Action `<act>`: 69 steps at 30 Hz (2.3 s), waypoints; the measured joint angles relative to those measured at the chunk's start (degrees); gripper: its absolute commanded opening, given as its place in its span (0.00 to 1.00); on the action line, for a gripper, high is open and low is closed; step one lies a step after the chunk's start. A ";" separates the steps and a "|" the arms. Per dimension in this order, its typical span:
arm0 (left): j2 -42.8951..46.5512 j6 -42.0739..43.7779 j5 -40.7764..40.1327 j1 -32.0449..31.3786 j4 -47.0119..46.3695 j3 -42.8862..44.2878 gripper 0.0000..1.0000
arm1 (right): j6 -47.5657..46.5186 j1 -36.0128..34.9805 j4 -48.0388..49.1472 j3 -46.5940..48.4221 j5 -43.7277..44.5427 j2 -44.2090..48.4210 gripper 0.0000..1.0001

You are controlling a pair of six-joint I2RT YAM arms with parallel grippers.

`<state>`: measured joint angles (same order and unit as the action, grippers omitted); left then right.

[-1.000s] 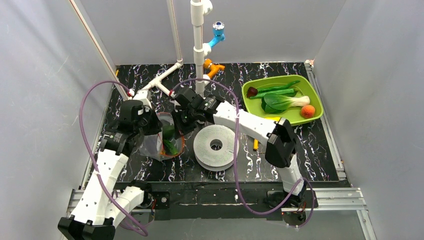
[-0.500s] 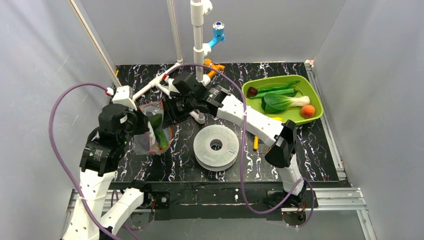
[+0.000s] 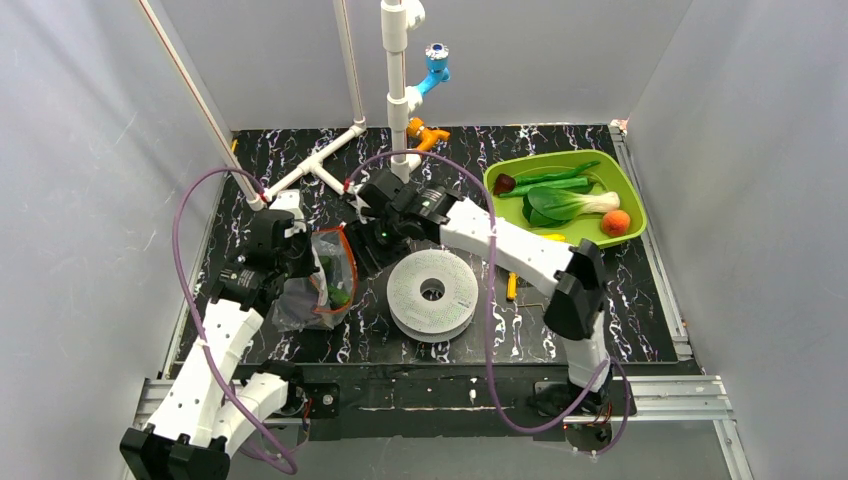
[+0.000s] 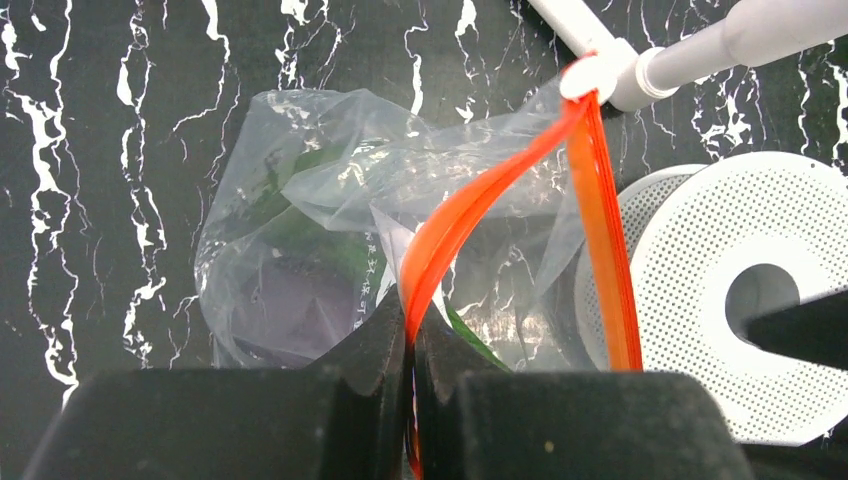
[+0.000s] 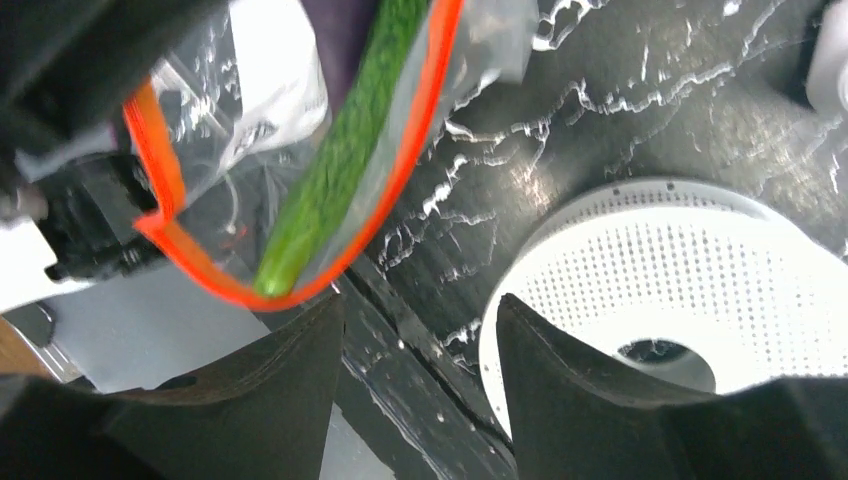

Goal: Place the food in the zip-top bag and seal the zipper

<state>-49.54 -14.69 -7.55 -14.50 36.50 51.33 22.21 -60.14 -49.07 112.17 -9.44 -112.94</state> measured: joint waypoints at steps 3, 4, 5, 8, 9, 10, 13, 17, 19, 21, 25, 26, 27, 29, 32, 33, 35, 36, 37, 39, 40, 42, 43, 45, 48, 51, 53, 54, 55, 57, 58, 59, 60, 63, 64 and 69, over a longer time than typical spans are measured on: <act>1.86 0.21 0.02 0.00 -1.11 -2.27 0.00 | -1.47 -0.11 1.37 -7.60 1.59 7.31 0.65; 2.28 0.32 0.01 0.00 -1.18 -2.76 0.00 | -1.91 -0.21 2.11 -10.19 2.48 10.35 0.65; 2.61 0.41 0.00 0.00 -1.28 -3.06 0.00 | -2.29 -0.27 2.75 -12.30 3.52 13.00 0.64; 3.12 0.62 0.15 0.00 -1.73 -3.24 0.00 | -3.05 -0.37 6.00 -18.61 7.86 21.10 0.65; 3.15 0.65 0.32 0.00 -1.90 -3.24 0.00 | -3.12 -0.41 7.19 -20.68 9.37 23.50 0.65; 3.11 0.68 0.51 0.00 -1.99 -3.24 0.00 | -3.12 -0.42 8.53 -22.90 10.95 25.75 0.66; 2.59 0.75 0.93 0.00 -2.20 -3.24 0.00 | -2.79 -0.18 11.97 -29.60 16.17 31.78 0.68; 2.27 0.76 1.53 0.00 -2.27 -3.24 0.00 | -1.26 2.47 14.98 -37.61 22.21 38.61 0.69; 2.26 0.76 1.84 0.00 -2.42 -3.24 0.00 | 0.26 6.24 15.88 -40.72 23.56 41.44 0.69; 2.11 0.76 2.18 0.00 -2.70 -3.24 0.00 | 1.91 12.31 16.68 -42.84 23.03 43.67 0.69; 1.70 0.76 2.43 0.00 -2.94 -3.24 0.00 | 5.93 27.00 17.76 -46.27 20.89 45.74 0.69; 1.66 0.76 2.43 0.00 -2.98 -3.24 0.00 | 6.71 29.87 17.77 -46.56 20.44 45.61 0.69; 1.64 0.77 2.43 0.00 -3.01 -3.24 0.00 | 7.36 32.26 17.77 -46.63 19.96 45.26 0.69; 1.64 0.76 2.44 0.00 -3.04 -3.24 0.00 | 8.35 36.13 17.65 -46.31 19.23 44.06 0.68; 1.63 0.76 2.48 0.00 -3.04 -3.24 0.00 | 9.15 39.67 17.10 -44.16 18.93 40.62 0.68; 1.60 0.76 2.58 0.00 -3.06 -3.24 0.00 | 9.18 40.53 17.10 -43.32 19.03 39.22 0.68; 1.40 0.76 2.79 0.00 -3.08 -3.24 0.00 | 9.22 42.15 17.11 -41.93 19.52 36.47 0.68; 1.22 0.76 2.91 0.00 -3.09 -3.24 0.00 | 9.28 42.87 17.11 -41.52 19.66 35.27 0.68; 1.05 0.76 3.01 0.00 -3.09 -3.24 0.00 | 9.36 43.68 17.12 -41.17 19.64 33.98 0.68; 0.84 0.76 3.08 0.00 -3.09 -3.24 0.00 | 9.50 45.31 17.14 -40.71 19.24 31.50 0.68; 0.83 0.76 3.08 0.00 -3.09 -3.24 0.00 | 9.61 46.31 17.09 -40.35 18.82 30.02 0.68; 0.83 0.76 3.08 0.00 -3.11 -3.24 0.00 | 9.81 48.01 17.05 -39.18 17.96 26.83 0.68; 0.83 0.76 3.07 0.00 -3.11 -3.24 0.00 | 9.91 48.71 17.05 -38.34 17.38 25.12 0.69; 0.83 0.76 3.06 0.00 -3.11 -3.24 0.00 | 9.95 49.83 17.17 -36.31 15.47 21.53 0.68; 0.83 0.76 3.05 0.00 -3.11 -3.24 0.00 | 9.61 50.37 16.33 -31.40 10.73 15.74 0.68; 0.83 0.77 3.01 0.00 -3.10 -3.24 0.00 | 9.36 50.38 16.14 -24.45 6.53 9.46 0.67; 0.83 0.76 2.99 0.00 -3.11 -3.24 0.00 | 9.51 50.39 16.90 -21.88 3.93 6.85 0.67; 0.83 0.76 2.98 0.00 -3.11 -3.24 0.00 | 9.71 50.38 17.48 -21.05 2.69 5.80 0.68; 0.82 0.76 2.96 0.00 -3.11 -3.24 0.00 | 10.02 50.37 17.87 -20.34 1.62 4.85 0.68; 0.81 0.76 2.90 0.00 -3.11 -3.24 0.00 | 10.54 50.38 18.03 -18.75 0.33 2.97 0.68; 0.81 0.76 2.83 0.00 -3.10 -3.24 0.00 | 10.74 50.39 18.14 -17.86 0.00 1.88 0.68; 0.81 0.76 2.75 0.00 -3.09 -3.24 0.00 | 10.91 50.42 18.39 -17.12 -0.18 0.82 0.68; 0.82 0.76 2.64 0.00 -3.09 -3.24 0.00 | 11.03 50.46 18.75 -16.61 -0.34 -0.08 0.68; 0.83 0.77 2.39 0.00 -3.10 -3.24 0.00 | 11.49 50.71 19.84 -16.29 -1.20 -2.14 0.69; 0.82 0.76 2.38 0.00 -3.10 -3.24 0.00 | 11.65 50.84 20.04 -16.29 -1.42 -2.73 0.69; 0.52 0.78 2.38 0.00 -3.11 -3.24 0.00 | 11.95 51.56 20.84 -14.76 -2.60 -6.43 0.71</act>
<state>-49.02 -13.91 -5.17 -14.50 33.39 48.10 34.16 -8.58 -28.22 97.41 -12.04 -119.37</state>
